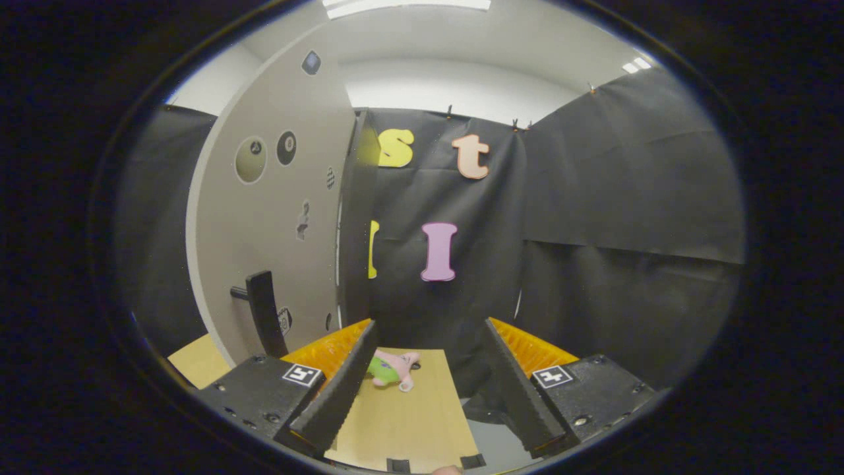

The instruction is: Open the shoe cabinet door, grab the shoes and put them into the shoe cabinet, then close the shoe cabinet door.

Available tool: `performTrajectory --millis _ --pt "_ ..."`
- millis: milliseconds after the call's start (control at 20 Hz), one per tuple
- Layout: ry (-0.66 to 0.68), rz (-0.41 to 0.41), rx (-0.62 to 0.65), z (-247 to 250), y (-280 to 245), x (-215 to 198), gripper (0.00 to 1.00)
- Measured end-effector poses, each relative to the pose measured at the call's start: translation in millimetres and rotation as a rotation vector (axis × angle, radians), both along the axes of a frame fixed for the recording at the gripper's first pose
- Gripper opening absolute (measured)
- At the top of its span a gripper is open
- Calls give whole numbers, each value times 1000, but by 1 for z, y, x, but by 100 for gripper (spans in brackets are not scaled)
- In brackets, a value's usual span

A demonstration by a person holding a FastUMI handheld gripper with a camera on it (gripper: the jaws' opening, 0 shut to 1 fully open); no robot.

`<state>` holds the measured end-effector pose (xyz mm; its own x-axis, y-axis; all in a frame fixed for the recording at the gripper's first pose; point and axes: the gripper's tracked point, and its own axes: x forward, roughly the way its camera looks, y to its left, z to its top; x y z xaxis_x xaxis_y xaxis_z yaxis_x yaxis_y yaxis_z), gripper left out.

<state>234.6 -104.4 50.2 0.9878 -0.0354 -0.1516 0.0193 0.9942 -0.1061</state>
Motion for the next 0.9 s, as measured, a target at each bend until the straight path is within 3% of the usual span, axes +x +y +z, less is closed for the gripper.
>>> performTrajectory --millis 200,900 --pt "9 97 39 -4 41 7 100" --pt "9 62 67 -5 89 -2 94"
